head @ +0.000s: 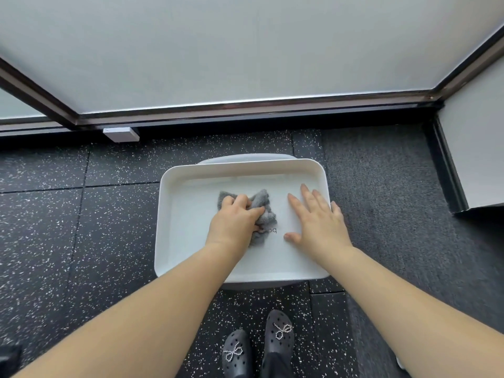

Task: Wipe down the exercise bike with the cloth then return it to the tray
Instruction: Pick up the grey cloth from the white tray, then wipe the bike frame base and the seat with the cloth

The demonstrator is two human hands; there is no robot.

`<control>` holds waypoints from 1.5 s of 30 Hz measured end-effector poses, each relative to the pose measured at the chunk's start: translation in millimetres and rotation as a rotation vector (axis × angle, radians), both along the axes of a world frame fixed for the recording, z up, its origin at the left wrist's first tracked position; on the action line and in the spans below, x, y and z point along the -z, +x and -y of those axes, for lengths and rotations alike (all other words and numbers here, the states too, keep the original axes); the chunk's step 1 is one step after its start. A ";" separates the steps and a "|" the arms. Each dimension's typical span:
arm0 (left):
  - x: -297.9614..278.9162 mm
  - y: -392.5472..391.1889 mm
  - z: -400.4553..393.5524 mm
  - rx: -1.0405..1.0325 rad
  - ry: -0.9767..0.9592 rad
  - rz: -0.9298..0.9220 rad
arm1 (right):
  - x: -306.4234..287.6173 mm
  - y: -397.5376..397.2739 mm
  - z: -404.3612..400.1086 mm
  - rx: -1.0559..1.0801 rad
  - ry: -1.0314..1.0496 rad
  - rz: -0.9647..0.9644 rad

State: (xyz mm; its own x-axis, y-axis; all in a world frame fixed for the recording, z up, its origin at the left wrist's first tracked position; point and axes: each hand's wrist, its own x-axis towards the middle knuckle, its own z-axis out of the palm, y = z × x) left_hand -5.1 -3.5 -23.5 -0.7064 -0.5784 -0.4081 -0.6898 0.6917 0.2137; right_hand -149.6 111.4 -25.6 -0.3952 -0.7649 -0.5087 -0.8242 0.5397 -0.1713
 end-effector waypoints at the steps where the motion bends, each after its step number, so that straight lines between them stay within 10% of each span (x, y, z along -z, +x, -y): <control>1: -5.7 -1.1 3.3 -0.002 0.029 0.007 | -3.8 -0.3 0.6 0.002 0.003 0.017; 10: -121.0 -12.7 18.5 -0.305 0.180 -0.342 | -111.1 -14.2 3.7 0.199 -0.302 0.145; 24: -321.1 6.7 11.1 -0.169 0.052 -0.326 | -306.5 -6.6 -51.3 0.427 -0.430 0.144; 45: -386.9 47.3 -170.4 0.426 0.085 -0.442 | -373.2 152.7 -312.4 1.057 -0.574 -0.111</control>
